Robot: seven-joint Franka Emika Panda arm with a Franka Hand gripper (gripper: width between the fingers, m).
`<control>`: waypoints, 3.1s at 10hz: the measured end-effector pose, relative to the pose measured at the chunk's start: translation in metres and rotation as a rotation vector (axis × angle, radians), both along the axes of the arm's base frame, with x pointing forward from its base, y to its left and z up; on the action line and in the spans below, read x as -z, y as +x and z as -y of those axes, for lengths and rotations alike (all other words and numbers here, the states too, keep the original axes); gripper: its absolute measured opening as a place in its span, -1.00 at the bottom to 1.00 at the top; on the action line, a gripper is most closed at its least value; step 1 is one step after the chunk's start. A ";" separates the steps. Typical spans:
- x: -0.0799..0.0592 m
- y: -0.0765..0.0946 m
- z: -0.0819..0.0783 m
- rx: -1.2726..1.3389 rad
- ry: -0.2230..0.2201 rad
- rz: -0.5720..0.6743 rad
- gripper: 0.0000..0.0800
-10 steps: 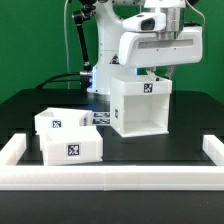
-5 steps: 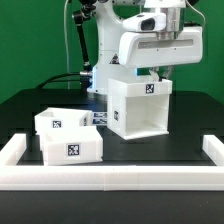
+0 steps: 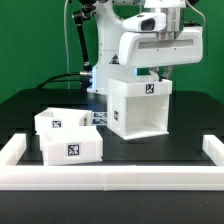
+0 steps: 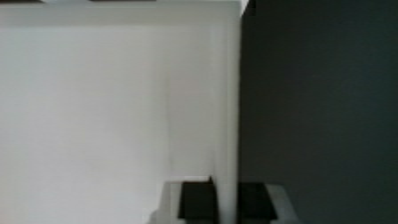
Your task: Assemble drawer
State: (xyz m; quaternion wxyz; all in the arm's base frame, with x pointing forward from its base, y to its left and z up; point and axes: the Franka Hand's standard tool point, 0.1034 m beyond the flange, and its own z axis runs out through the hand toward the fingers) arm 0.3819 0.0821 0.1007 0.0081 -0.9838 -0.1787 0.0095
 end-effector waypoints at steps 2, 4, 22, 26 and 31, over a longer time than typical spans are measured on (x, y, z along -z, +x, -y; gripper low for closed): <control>0.000 0.031 -0.001 0.038 0.016 0.019 -0.91; 0.000 0.061 0.000 0.077 0.029 0.041 -0.91; -0.006 0.198 -0.002 0.603 0.133 0.153 -0.90; -0.005 0.211 -0.007 0.913 0.190 0.179 -0.90; -0.010 0.218 -0.009 1.162 0.260 0.166 -0.86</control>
Offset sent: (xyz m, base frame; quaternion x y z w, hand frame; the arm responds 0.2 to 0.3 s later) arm 0.0546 -0.0137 -0.0150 -0.0179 0.0201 0.0238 0.9994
